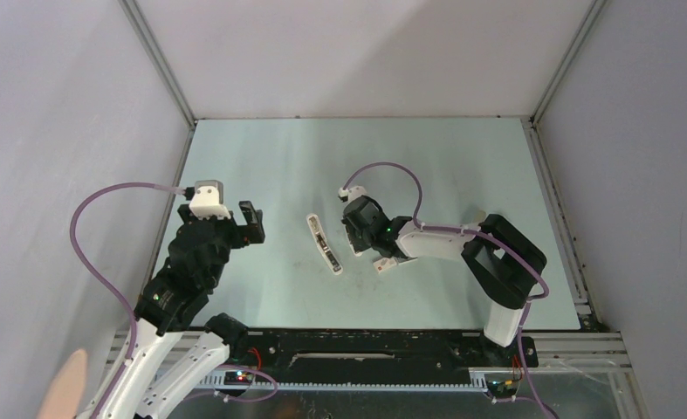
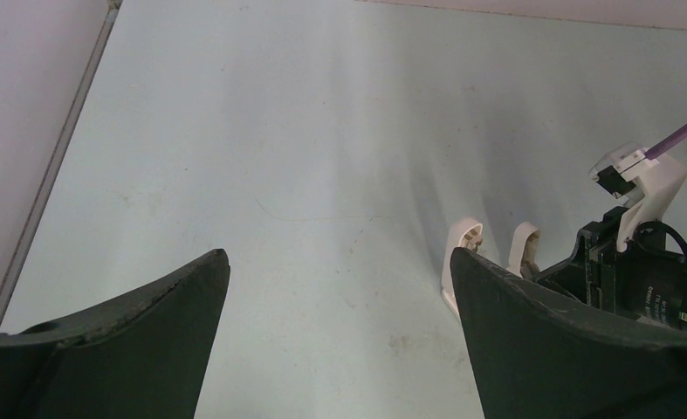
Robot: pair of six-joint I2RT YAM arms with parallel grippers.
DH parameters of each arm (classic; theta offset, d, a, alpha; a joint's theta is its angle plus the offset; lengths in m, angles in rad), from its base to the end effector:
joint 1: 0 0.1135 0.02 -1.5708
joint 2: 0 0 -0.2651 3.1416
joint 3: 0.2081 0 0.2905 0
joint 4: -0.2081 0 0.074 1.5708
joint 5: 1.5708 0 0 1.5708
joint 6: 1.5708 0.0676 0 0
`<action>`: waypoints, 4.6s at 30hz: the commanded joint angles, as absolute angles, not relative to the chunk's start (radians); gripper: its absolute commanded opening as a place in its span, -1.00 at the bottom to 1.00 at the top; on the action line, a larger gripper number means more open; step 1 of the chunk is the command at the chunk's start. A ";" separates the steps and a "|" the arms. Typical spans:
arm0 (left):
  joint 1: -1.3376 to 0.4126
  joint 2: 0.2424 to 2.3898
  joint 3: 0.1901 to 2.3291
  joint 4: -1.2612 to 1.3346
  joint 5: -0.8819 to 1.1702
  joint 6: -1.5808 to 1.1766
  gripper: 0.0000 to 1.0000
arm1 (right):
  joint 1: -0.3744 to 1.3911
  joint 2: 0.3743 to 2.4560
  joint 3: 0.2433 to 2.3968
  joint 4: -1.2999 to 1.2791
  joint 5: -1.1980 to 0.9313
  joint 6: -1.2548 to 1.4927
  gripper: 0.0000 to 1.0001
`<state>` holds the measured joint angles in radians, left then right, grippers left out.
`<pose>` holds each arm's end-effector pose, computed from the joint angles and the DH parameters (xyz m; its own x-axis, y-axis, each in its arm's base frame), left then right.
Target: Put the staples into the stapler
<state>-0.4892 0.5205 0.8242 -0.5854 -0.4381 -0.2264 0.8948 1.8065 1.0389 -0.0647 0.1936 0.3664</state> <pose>0.1663 -0.0561 0.3500 -0.2539 -0.0951 -0.9625 0.0091 0.9949 -0.1007 0.2745 0.3215 0.1133 -0.6772 -0.2824 -0.6795 -0.4733 0.8742 0.1083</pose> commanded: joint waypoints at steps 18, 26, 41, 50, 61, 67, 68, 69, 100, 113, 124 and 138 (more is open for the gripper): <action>-0.476 0.505 0.815 -0.551 -0.419 -0.212 0.97 | 0.914 1.739 1.077 -0.031 0.236 0.381 -0.84; -0.474 0.505 0.815 -0.548 -0.416 -0.212 0.97 | 0.911 1.772 1.077 -0.025 0.236 0.397 -0.85; -0.474 0.508 0.814 -0.549 -0.415 -0.212 0.97 | 0.906 1.811 1.076 -0.020 0.242 0.405 -0.87; -0.472 0.506 0.813 -0.548 -0.413 -0.212 0.97 | 0.911 1.818 1.077 -0.029 0.270 0.403 -0.88; -0.472 0.508 0.813 -0.547 -0.411 -0.212 0.97 | 0.926 1.753 1.077 -0.032 0.265 0.324 -0.88; -0.472 0.509 0.813 -0.547 -0.406 -0.212 0.97 | 0.933 1.729 1.077 -0.032 0.286 0.273 -0.88; -0.472 0.509 0.813 -0.546 -0.406 -0.212 0.97 | 0.932 1.728 1.077 -0.029 0.285 0.267 -0.87; -0.472 0.510 0.813 -0.547 -0.406 -0.212 0.97 | 0.932 1.730 1.077 -0.026 0.283 0.260 -0.87; -0.469 0.513 0.811 -0.545 -0.400 -0.210 0.97 | 0.928 1.810 1.076 -0.012 0.255 0.216 -0.89; -0.469 0.514 0.810 -0.546 -0.398 -0.210 0.97 | 0.930 1.819 1.077 -0.015 0.249 0.214 -0.89; -0.469 0.514 0.810 -0.545 -0.396 -0.210 0.97 | 0.928 1.829 1.077 -0.021 0.244 0.222 -0.89; -0.468 0.517 0.809 -0.543 -0.391 -0.210 0.97 | 0.932 1.818 1.073 -0.073 0.248 0.220 -0.81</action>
<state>-0.4789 0.5102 0.8150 -0.5846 -0.4065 -0.2264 0.9264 1.8175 1.0443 -0.0483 0.2401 0.2272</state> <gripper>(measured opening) 0.985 0.160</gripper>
